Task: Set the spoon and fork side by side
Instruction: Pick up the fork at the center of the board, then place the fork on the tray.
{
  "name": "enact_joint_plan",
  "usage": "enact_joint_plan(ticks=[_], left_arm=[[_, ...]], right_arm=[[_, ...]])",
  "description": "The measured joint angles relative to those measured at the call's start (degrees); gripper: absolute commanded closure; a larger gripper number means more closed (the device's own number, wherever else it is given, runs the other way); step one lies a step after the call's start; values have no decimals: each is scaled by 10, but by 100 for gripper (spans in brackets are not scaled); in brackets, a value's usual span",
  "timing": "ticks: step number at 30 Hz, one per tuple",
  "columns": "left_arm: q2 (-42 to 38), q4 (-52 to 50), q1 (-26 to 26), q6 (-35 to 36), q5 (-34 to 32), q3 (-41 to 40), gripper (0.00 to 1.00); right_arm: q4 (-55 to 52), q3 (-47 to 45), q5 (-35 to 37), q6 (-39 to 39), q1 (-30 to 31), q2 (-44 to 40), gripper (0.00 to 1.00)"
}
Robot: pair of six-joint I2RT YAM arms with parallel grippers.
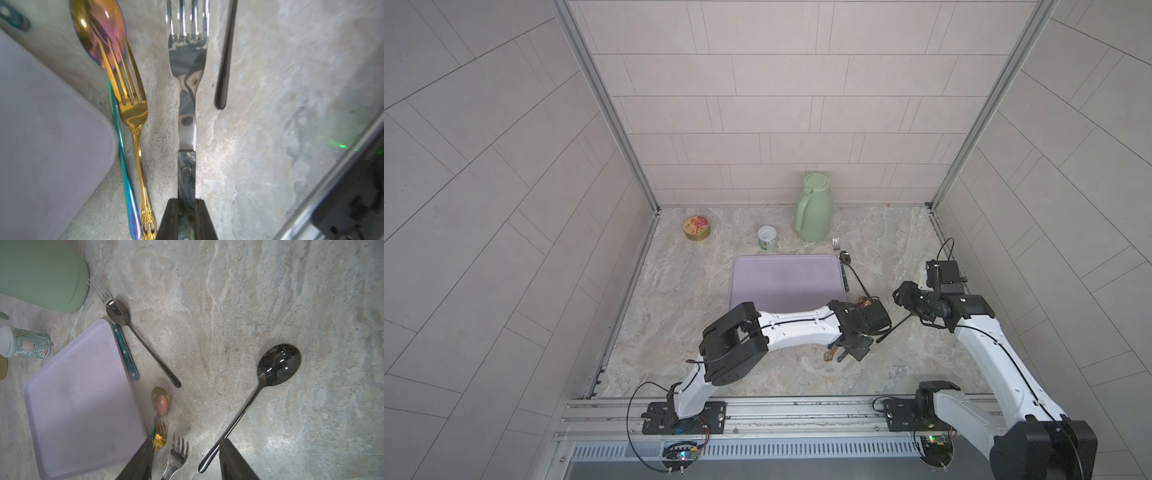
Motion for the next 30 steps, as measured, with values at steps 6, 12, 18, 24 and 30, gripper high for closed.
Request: enact_joint_plan(ticks=[6, 12, 18, 24, 30], left_arm=[[-79, 7, 10, -9, -30, -8, 88], [-132, 22, 79, -36, -46, -76, 88], [-169, 32, 201, -61, -54, -139, 88], [-216, 65, 325, -80, -61, -209, 88], [-232, 91, 407, -85, -64, -259, 88]], right_arm=[[0, 0, 15, 7, -2, -64, 45], [-5, 2, 3, 16, -2, -78, 45], [-5, 3, -12, 15, -2, -67, 45], [-4, 3, -36, 6, -2, -47, 45], [0, 3, -59, -8, -2, -31, 45]])
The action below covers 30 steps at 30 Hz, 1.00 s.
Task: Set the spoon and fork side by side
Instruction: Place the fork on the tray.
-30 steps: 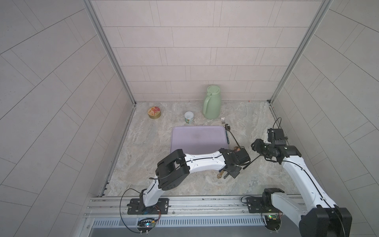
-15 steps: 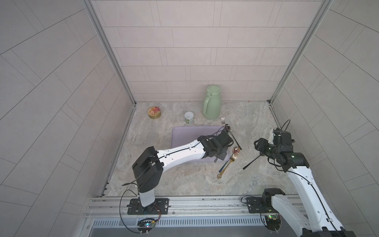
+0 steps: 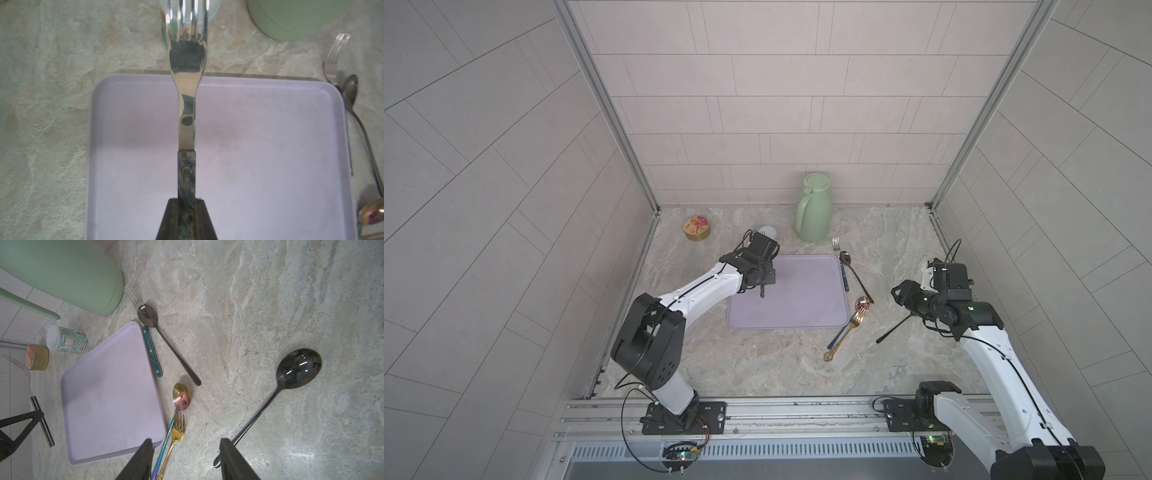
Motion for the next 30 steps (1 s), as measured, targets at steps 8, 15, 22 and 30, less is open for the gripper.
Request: enact_joint_plan(ticks=[8, 15, 22, 30], left_arm=[[1, 15, 65, 6, 1, -22, 88], [15, 17, 81, 12, 10, -44, 88], [15, 11, 81, 8, 24, -68, 85], [16, -11, 80, -5, 50, -75, 85]], right_arm=[[9, 0, -16, -10, 0, 17, 45], [13, 0, -21, -14, 0, 32, 45], [16, 0, -28, -14, 5, 48, 45], [17, 0, -29, -14, 16, 67, 45]])
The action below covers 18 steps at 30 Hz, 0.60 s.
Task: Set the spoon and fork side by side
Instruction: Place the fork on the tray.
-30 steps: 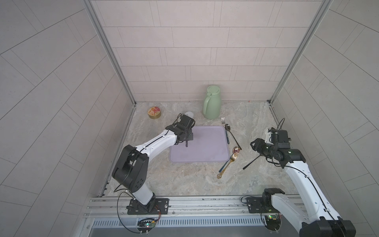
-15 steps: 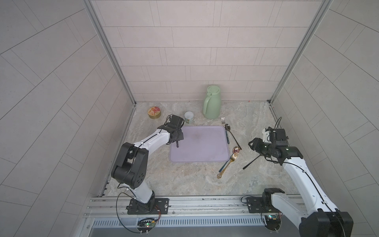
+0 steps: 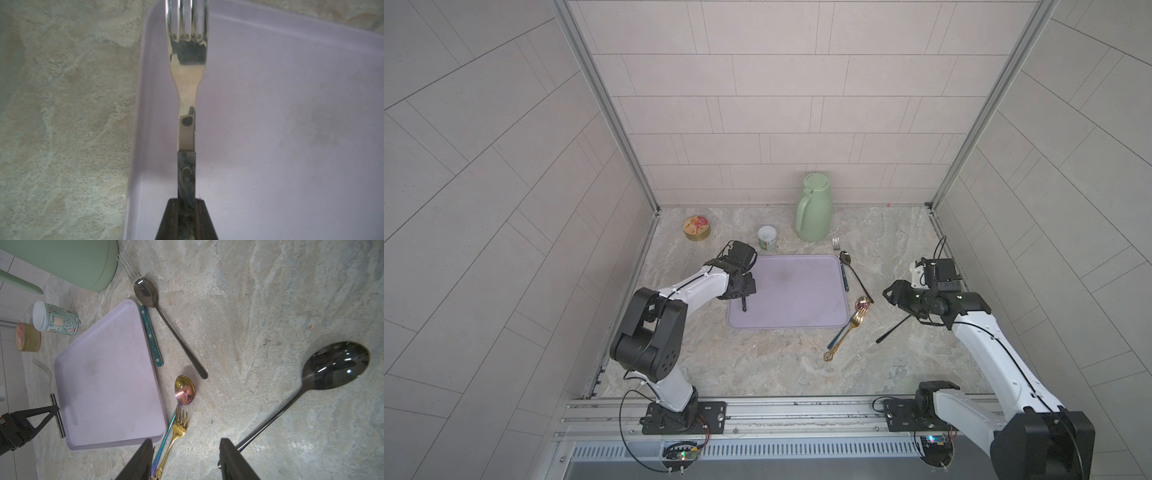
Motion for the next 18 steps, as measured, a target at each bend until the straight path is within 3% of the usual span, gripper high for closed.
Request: enact_joint_plan(ticks=[10, 18], left_arm=[[43, -33, -5, 1, -26, 1, 86], [90, -65, -20, 38, -68, 56, 86]], right_arm=[[0, 0, 2, 0, 7, 10, 45], [0, 0, 3, -8, 9, 12, 43]])
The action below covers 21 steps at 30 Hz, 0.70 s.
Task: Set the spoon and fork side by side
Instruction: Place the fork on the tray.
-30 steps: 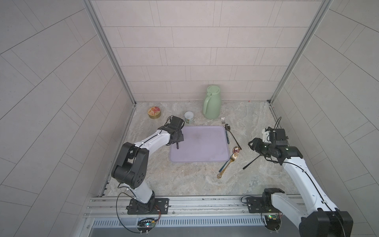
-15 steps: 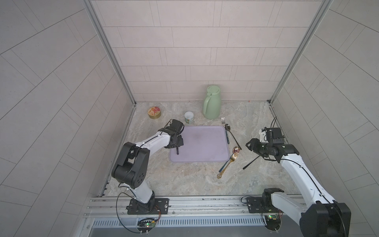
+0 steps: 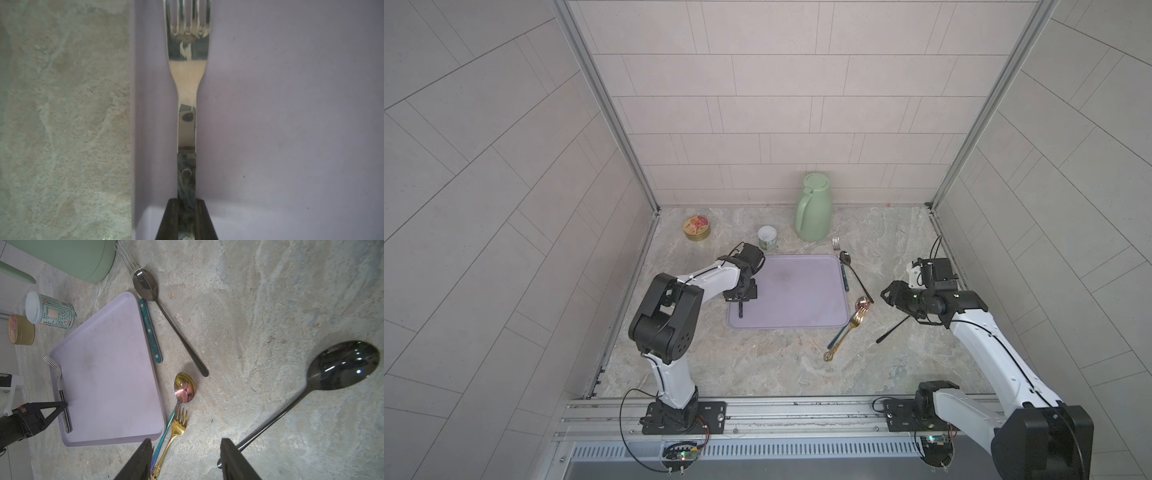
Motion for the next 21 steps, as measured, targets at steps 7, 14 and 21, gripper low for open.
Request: enact_joint_plan(ticks=[7, 14, 21], left_arm=[[7, -7, -3, 14, -10, 8, 80], [2, -6, -7, 20, -11, 2, 63], [-37, -5, -17, 15, -10, -10, 61]], right_arm=[[0, 0, 1, -6, 0, 1, 42], [0, 0, 5, -9, 0, 1, 41], [-15, 0, 35, 17, 0, -6, 41]])
